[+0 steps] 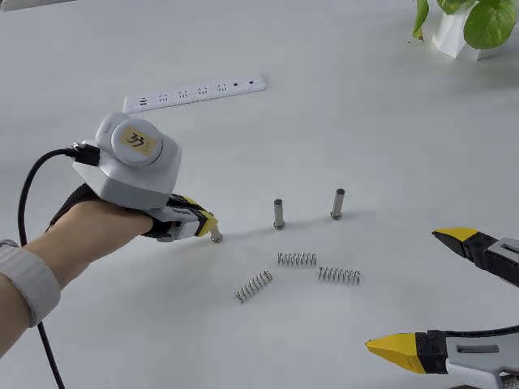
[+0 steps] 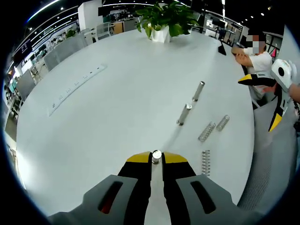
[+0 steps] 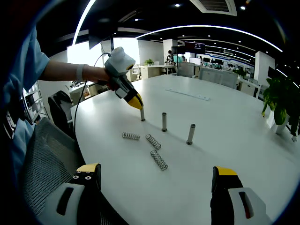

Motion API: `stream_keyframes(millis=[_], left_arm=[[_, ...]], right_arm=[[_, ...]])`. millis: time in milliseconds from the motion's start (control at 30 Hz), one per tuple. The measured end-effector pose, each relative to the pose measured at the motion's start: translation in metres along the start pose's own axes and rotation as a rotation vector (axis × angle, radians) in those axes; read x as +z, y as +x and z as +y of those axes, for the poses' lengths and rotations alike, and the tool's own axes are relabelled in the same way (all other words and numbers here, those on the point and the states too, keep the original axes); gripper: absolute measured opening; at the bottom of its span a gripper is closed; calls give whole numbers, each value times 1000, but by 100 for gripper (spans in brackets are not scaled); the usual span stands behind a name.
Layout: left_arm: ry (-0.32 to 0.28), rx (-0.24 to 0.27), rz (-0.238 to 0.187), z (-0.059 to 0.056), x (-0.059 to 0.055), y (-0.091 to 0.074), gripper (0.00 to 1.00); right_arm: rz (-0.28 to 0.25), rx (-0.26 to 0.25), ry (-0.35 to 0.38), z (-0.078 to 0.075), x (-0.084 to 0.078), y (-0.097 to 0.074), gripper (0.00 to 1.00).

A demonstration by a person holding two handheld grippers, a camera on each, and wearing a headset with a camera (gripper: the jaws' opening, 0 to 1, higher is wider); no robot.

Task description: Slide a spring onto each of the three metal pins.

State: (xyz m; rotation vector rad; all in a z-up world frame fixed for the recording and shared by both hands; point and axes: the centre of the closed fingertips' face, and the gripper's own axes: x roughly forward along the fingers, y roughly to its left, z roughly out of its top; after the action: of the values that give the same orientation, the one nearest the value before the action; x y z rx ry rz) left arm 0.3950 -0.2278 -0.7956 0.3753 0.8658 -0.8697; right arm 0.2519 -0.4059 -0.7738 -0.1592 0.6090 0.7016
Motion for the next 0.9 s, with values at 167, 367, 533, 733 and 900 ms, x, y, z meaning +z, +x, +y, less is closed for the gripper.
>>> stream_keyframes(millis=[167, 367, 533, 733, 900], left_arm=[[1, -1, -5, 0, -1, 0, 5], [-4, -2, -12, 0, -1, 0, 5], [-11, -5, -14, -1, -2, 1, 5], [-8, -8, -13, -2, -4, 2, 7], [-7, -8, -11, -2, -8, 2, 11]], right_arm=[[2, 1, -2, 0, 0, 0, 98], [3, 2, -3, 0, 0, 0, 98], [4, 2, -3, 0, 0, 0, 98], [7, 1, -4, -1, -1, -1, 98], [9, 1, -5, -1, -1, -1, 98]])
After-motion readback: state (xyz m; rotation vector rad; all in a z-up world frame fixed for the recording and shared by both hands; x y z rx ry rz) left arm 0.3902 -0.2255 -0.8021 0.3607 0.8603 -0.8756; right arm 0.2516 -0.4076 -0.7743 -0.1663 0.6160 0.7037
